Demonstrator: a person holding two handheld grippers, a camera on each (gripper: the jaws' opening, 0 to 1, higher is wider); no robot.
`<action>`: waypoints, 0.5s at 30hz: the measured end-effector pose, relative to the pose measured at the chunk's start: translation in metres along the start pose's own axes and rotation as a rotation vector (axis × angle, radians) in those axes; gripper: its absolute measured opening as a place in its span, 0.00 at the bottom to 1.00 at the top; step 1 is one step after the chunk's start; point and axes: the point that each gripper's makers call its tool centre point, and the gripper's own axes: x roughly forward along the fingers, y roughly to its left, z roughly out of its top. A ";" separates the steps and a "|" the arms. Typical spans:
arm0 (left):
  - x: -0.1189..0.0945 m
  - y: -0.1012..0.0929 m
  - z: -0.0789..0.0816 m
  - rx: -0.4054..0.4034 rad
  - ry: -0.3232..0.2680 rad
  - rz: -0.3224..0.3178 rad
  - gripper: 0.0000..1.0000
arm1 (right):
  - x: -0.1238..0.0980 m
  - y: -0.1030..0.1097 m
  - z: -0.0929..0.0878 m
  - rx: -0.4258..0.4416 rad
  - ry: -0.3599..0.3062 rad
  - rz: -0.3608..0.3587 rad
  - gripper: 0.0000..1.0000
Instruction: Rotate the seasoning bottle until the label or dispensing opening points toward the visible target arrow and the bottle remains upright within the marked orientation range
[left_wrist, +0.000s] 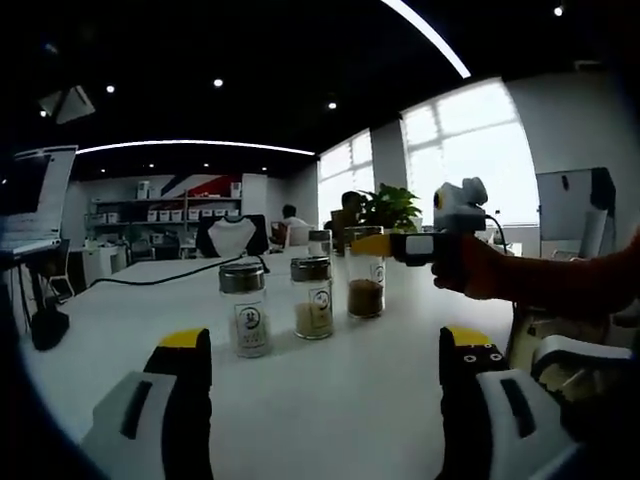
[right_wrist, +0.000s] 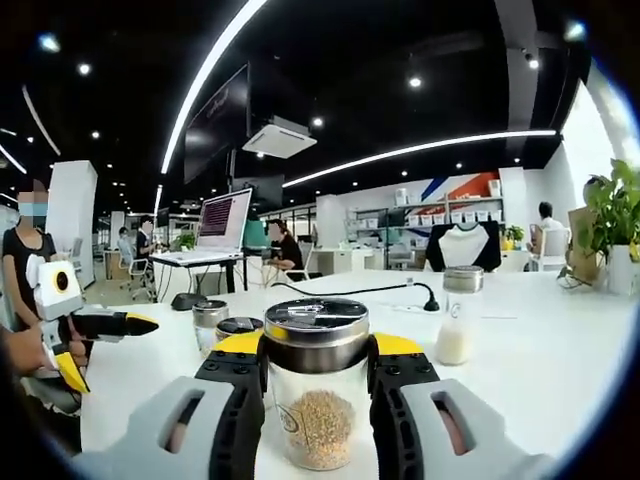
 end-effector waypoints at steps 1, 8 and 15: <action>0.000 -0.001 0.000 0.000 -0.001 -0.002 1.00 | -0.002 0.000 0.000 -0.002 -0.007 0.006 0.38; 0.001 -0.002 -0.002 0.001 0.008 -0.004 0.99 | -0.004 0.005 0.000 -0.004 -0.007 0.040 0.38; 0.000 -0.006 0.002 0.005 -0.003 -0.011 0.99 | -0.003 0.006 0.000 0.000 -0.018 0.030 0.38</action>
